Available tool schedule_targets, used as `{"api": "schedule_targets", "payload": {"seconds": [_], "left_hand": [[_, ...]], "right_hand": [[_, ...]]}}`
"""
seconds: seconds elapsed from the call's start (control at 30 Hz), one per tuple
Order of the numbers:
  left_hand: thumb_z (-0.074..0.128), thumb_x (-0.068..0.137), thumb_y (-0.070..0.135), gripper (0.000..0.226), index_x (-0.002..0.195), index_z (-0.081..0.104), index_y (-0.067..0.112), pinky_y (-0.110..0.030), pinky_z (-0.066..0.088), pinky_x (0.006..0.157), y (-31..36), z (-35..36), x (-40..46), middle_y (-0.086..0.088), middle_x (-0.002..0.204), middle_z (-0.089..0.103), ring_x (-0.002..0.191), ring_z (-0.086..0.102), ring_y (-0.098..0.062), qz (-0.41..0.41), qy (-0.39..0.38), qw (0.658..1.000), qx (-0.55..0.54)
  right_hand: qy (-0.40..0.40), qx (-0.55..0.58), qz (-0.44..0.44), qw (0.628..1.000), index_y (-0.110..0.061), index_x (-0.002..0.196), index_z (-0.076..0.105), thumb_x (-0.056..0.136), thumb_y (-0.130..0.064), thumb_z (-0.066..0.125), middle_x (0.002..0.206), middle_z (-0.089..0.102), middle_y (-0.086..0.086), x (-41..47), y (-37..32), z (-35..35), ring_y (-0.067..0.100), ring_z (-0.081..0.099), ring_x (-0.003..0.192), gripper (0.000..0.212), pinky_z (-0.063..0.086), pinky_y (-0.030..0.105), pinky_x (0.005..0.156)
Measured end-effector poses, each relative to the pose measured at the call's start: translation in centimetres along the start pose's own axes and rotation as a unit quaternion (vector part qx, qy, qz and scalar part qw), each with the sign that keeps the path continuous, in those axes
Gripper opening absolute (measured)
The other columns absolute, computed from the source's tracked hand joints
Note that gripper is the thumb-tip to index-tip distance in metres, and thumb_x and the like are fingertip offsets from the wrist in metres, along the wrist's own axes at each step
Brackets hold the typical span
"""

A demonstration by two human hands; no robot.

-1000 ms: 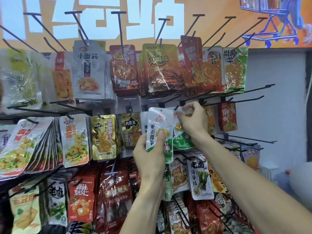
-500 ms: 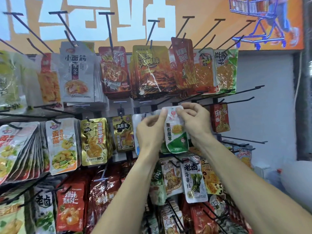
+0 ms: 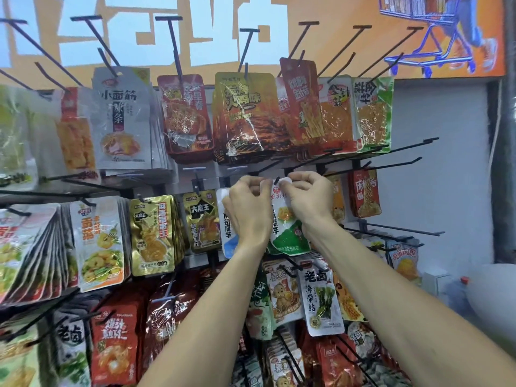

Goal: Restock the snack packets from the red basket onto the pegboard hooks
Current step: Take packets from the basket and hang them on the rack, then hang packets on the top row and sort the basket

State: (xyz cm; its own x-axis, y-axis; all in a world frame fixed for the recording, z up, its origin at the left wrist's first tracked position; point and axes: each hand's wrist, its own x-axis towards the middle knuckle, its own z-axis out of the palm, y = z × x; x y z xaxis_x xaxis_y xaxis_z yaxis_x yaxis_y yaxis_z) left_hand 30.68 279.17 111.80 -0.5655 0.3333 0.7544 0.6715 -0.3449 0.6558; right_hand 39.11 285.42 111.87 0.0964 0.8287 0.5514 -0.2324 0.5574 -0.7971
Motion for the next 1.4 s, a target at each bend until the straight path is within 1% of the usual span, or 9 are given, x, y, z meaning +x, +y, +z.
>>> {"api": "schedule_targets", "payload": {"seconds": [0.17,0.3,0.4,0.53,0.63,0.77,1.0,1.2,1.4], "left_hand": [[0.059,0.108,0.037,0.034,0.110,0.072,0.006,-0.031,0.033,0.071,0.5,-0.5,0.8,-0.015,0.099,0.075,0.092,0.068,-0.033,0.100,-0.016,0.963,0.248],[0.060,0.106,0.040,0.035,0.109,0.067,0.006,-0.036,0.037,0.065,0.3,-1.4,0.0,-0.017,0.096,0.074,0.091,0.072,-0.038,0.189,-0.027,0.911,0.367],[0.075,0.098,0.034,0.031,0.103,0.068,0.004,-0.038,0.048,0.057,-0.5,-2.4,-1.9,-0.016,0.085,0.073,0.077,0.074,-0.038,0.227,-0.009,0.901,0.369],[0.074,0.098,0.026,0.034,0.122,0.068,0.003,-0.040,0.060,0.075,-1.6,-5.0,-7.7,-0.017,0.106,0.074,0.092,0.073,-0.034,0.299,0.023,0.907,0.297],[0.064,0.106,0.024,0.030,0.130,0.069,0.007,-0.039,0.054,0.089,-4.5,-7.6,-16.9,-0.014,0.117,0.070,0.106,0.065,-0.032,0.315,-0.056,0.911,0.261],[0.060,0.107,0.033,0.037,0.140,0.063,0.016,-0.046,0.051,0.095,-12.1,-10.9,-32.7,-0.014,0.133,0.064,0.117,0.061,-0.035,0.204,-0.279,0.882,0.320],[0.033,0.105,0.057,0.060,0.155,0.051,0.029,-0.061,0.044,0.110,-22.2,-18.5,-59.1,-0.019,0.160,0.047,0.140,0.052,-0.044,-0.051,-0.575,0.717,0.391],[0.017,0.102,0.061,0.073,0.161,0.039,0.025,-0.058,0.049,0.108,-31.1,-21.9,-74.1,-0.022,0.159,0.046,0.134,0.055,-0.046,-0.197,-0.646,0.634,0.377],[0.045,0.111,0.037,0.064,0.163,0.023,0.009,-0.048,0.047,0.103,-46.0,-20.3,-92.1,-0.023,0.155,0.044,0.133,0.054,-0.044,-0.391,-0.634,0.576,0.337]], "right_hand": [[0.043,-0.121,-0.058,0.990,-0.017,0.100,0.072,0.088,-0.022,0.081,0.083,0.070,-0.007,0.0,0.2,1.2,0.006,0.066,0.076,0.016,0.041,0.006,0.056],[0.037,-0.156,-0.081,0.984,-0.022,0.103,0.069,0.087,-0.024,0.083,0.092,0.071,-0.008,-0.8,-0.2,0.3,0.011,0.068,0.088,0.021,0.047,0.009,0.069],[0.028,-0.166,-0.092,0.982,-0.022,0.111,0.069,0.086,-0.022,0.084,0.106,0.071,-0.006,-2.5,-0.4,-2.1,0.012,0.067,0.097,0.029,0.057,0.034,0.090],[-0.033,-0.150,-0.100,0.983,-0.023,0.113,0.069,0.092,-0.026,0.079,0.105,0.070,-0.011,-9.8,0.7,-8.0,0.001,0.065,0.095,0.023,0.055,0.021,0.086],[-0.114,-0.171,-0.058,0.977,-0.026,0.115,0.068,0.097,-0.030,0.073,0.108,0.068,-0.014,-19.0,5.0,-13.7,0.000,0.063,0.100,0.019,0.049,0.012,0.085],[-0.230,-0.288,0.063,0.927,-0.029,0.123,0.066,0.098,-0.036,0.070,0.117,0.066,-0.019,-32.6,15.1,-21.4,0.003,0.062,0.109,0.026,0.050,0.022,0.094],[-0.293,-0.379,0.297,0.826,-0.017,0.139,0.060,0.098,-0.034,0.067,0.128,0.068,0.004,-55.8,28.0,-32.6,0.028,0.061,0.119,0.044,0.044,0.038,0.100],[-0.271,-0.410,0.419,0.763,-0.010,0.136,0.062,0.095,-0.028,0.073,0.128,0.070,0.008,-70.3,38.5,-38.2,0.033,0.066,0.116,0.045,0.053,0.047,0.097],[-0.302,-0.418,0.504,0.693,-0.004,0.144,0.052,0.099,-0.022,0.068,0.138,0.063,0.016,-83.6,57.5,-40.8,0.034,0.059,0.129,0.051,0.042,0.037,0.105]]}}
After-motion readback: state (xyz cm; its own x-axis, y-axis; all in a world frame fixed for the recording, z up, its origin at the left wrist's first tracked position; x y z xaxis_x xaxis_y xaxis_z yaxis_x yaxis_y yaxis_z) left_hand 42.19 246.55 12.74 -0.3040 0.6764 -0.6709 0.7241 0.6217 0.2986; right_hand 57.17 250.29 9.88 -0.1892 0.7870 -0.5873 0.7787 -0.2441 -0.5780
